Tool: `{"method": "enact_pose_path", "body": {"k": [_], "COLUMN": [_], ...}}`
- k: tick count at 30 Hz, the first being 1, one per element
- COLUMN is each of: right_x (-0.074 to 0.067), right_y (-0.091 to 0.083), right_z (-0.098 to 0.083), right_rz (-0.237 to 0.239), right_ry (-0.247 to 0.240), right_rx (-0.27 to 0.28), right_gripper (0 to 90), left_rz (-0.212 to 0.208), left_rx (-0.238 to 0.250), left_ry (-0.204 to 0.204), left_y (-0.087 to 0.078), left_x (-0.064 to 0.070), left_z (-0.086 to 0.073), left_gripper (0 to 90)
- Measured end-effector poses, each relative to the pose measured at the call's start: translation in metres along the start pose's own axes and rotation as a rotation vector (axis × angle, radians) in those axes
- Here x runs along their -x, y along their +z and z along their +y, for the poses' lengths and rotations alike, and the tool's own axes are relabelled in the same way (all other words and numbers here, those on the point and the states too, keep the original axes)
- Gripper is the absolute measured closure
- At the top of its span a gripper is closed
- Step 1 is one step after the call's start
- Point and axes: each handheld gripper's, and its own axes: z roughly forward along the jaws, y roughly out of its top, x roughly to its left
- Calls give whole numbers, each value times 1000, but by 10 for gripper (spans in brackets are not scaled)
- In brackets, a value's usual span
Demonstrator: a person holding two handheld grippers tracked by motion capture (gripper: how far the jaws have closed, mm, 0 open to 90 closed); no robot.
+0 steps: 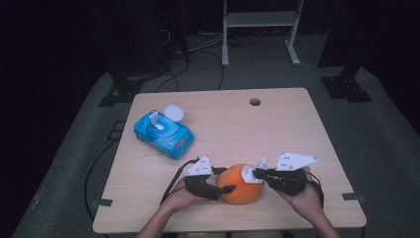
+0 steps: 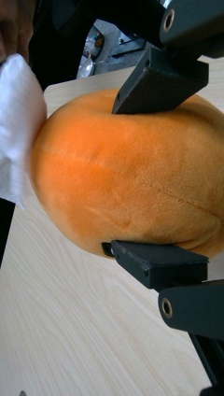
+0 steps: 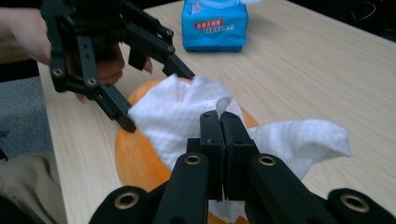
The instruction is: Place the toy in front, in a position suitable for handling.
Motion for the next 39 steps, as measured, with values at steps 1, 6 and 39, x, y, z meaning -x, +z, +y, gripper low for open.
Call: {"method": "enact_pose_path", "body": {"k": [1,6,39], "right_x": [2,12,1], "right_y": [1,-5,-2], "right_z": [-2,-11,3], "right_rz": [4,-23,-1], "right_ry": [4,32,6], "right_rx": [-5,-19,16], "right_gripper": [879,879,873], "left_rz": [-1,1,14], "left_rx": [2,3,-16], "left_ry": [-2,-3,96], "left_y": [0,0,5], "left_x": [0,0,14], "left_z": [0,0,8], "left_gripper": [307,307,305]}}
